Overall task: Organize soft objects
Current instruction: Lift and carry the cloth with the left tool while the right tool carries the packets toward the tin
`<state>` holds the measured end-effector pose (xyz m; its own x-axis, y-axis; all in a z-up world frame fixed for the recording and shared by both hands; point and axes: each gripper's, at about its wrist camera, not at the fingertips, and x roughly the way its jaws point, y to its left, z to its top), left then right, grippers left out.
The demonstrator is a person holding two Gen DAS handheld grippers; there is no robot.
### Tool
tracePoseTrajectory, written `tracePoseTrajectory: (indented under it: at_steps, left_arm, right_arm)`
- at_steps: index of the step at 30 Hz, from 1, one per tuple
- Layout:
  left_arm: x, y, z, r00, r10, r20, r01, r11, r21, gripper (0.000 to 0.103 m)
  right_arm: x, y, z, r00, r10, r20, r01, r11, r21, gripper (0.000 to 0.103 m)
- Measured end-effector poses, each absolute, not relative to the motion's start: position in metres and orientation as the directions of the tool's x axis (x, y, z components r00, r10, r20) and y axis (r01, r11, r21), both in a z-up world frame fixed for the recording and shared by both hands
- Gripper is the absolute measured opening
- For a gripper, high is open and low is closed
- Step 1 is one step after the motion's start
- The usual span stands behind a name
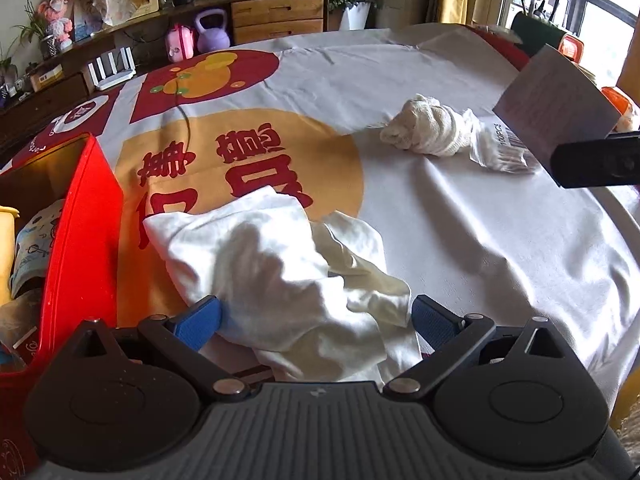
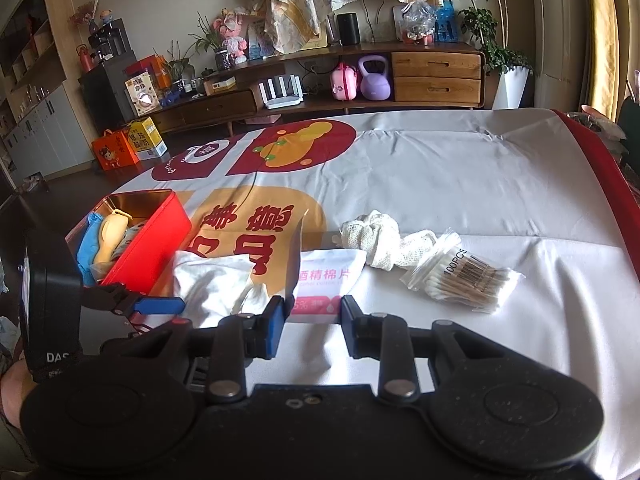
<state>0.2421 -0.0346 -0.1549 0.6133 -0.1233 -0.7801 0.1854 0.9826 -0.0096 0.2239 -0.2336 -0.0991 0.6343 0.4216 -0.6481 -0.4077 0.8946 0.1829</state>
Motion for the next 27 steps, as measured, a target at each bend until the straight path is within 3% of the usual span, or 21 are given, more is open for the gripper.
tracePoseTrajectory:
  at_steps: [2,5,7,8,9,10,13,27]
  left_arm:
    - [0.243,-0.036,-0.155,0.620,-0.117,-0.776,0.186,0.983,0.001,0.101]
    - [0.241,-0.037,-0.152,0.636,-0.121,-0.762,0.195,0.981,0.007,0.085]
    - [0.240,-0.036,-0.149,0.647,-0.124,-0.753,0.202,0.979,0.012,0.060]
    - [0.241,-0.035,-0.147,0.649,-0.129,-0.750,0.205,0.979,0.010,0.053]
    - [0.241,-0.033,-0.146,0.650,-0.133,-0.748,0.207,0.978,0.006,0.035]
    - [0.242,-0.032,-0.145,0.652,-0.126,-0.748,0.202,0.979,0.010,0.023]
    - [0.242,-0.024,-0.144,0.656,-0.124,-0.744,0.184,0.983,-0.001,0.011]
    - [0.219,0.032,-0.086,0.742,-0.144,-0.655,0.090,0.989,-0.115,0.010]
  right_arm:
    - [0.224,-0.233,-0.100,0.633,0.420,-0.650,-0.407,0.895,0.183,0.030]
    - [0.225,-0.233,-0.100,0.633,0.420,-0.651,-0.406,0.895,0.183,0.030]
    - [0.225,-0.232,-0.101,0.632,0.418,-0.653,-0.406,0.896,0.181,0.030]
    - [0.225,-0.231,-0.101,0.631,0.417,-0.654,-0.406,0.896,0.180,0.030]
    - [0.225,-0.231,-0.102,0.631,0.417,-0.655,-0.406,0.896,0.179,0.030]
    - [0.225,-0.230,-0.102,0.631,0.416,-0.655,-0.407,0.896,0.177,0.030]
    - [0.225,-0.227,-0.101,0.631,0.414,-0.656,-0.409,0.896,0.172,0.030]
    - [0.211,-0.205,-0.078,0.631,0.449,-0.633,-0.452,0.875,0.170,0.030]
